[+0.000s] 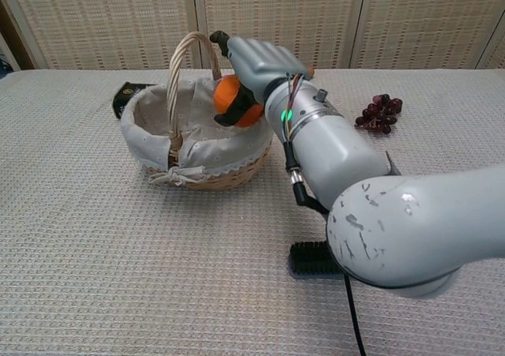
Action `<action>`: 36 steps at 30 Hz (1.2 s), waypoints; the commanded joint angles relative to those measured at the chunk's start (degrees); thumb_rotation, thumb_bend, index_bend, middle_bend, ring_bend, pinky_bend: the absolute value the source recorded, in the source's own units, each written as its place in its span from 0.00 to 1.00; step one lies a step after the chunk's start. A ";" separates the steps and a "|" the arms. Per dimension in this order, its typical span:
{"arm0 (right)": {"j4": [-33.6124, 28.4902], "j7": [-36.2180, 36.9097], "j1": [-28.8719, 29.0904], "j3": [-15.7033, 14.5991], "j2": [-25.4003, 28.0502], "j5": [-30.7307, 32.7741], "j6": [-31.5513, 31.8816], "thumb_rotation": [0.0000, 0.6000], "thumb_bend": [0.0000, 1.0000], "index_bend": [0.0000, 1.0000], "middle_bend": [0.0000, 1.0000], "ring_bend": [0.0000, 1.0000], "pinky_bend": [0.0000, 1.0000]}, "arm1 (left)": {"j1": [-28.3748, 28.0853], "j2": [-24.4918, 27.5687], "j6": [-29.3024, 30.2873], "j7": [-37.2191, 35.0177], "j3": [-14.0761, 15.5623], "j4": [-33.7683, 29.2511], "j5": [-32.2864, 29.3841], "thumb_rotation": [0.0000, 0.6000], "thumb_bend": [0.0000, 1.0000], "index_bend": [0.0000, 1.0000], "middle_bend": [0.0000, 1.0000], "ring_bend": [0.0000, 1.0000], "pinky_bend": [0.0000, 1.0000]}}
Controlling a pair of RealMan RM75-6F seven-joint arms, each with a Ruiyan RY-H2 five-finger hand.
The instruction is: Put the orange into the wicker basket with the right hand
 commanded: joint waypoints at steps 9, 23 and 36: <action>-8.71 -2.85 -3.36 -0.69 5.05 -1.48 1.21 1.00 0.10 0.00 0.00 0.00 0.06 | 0.02 0.03 0.06 0.08 0.02 0.04 0.08 1.00 0.35 0.00 0.00 0.00 0.08; -41.60 -6.95 -22.66 -18.45 37.81 -12.68 11.44 1.00 0.10 0.00 0.00 0.00 0.02 | 0.04 -0.67 0.65 1.79 -0.19 0.64 0.25 1.00 0.35 0.00 0.00 0.00 0.08; -32.59 10.28 -44.34 -37.02 50.75 -32.31 24.71 1.00 0.10 0.00 0.00 0.00 0.02 | 0.35 -2.24 2.48 4.49 -0.47 2.24 1.22 1.00 0.35 0.00 0.00 0.00 0.08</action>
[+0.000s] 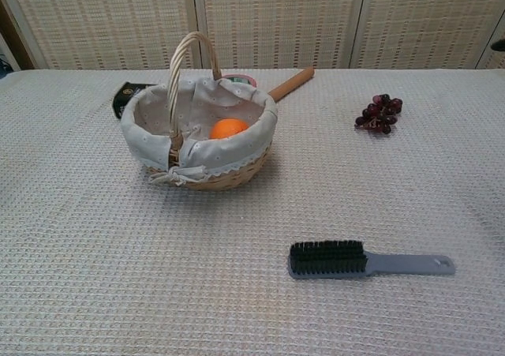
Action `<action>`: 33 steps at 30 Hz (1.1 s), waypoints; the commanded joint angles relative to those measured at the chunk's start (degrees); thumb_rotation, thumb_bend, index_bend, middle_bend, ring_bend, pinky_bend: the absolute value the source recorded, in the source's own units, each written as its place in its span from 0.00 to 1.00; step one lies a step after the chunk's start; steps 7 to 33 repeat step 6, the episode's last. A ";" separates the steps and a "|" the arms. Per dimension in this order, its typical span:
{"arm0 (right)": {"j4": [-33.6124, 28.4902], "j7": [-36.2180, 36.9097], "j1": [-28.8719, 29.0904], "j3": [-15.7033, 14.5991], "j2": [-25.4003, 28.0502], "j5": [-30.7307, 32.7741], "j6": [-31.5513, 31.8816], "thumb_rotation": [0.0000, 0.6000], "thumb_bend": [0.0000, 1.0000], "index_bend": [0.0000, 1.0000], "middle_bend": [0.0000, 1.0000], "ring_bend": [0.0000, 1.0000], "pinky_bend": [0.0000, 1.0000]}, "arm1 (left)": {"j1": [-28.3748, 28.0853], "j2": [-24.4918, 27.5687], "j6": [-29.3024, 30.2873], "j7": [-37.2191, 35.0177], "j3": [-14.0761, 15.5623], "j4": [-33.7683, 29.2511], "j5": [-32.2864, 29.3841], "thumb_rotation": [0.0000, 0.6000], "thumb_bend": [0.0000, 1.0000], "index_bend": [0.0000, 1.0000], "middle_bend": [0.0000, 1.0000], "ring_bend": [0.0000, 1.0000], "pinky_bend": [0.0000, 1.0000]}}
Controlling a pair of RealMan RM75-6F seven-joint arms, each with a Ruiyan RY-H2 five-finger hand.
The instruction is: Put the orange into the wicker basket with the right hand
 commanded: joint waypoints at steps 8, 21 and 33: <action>14.51 11.52 -9.99 -2.41 -0.10 -5.36 6.38 1.00 0.10 0.00 0.00 0.00 0.01 | 0.02 -0.59 0.59 0.97 -0.10 0.51 0.55 1.00 0.35 0.00 0.00 0.00 0.08; 14.51 11.52 -9.99 -2.41 -0.10 -5.36 6.38 1.00 0.10 0.00 0.00 0.00 0.01 | 0.02 -0.59 0.59 0.97 -0.10 0.51 0.55 1.00 0.35 0.00 0.00 0.00 0.08; 14.51 11.52 -9.99 -2.41 -0.10 -5.36 6.38 1.00 0.10 0.00 0.00 0.00 0.01 | 0.02 -0.59 0.59 0.97 -0.10 0.51 0.55 1.00 0.35 0.00 0.00 0.00 0.08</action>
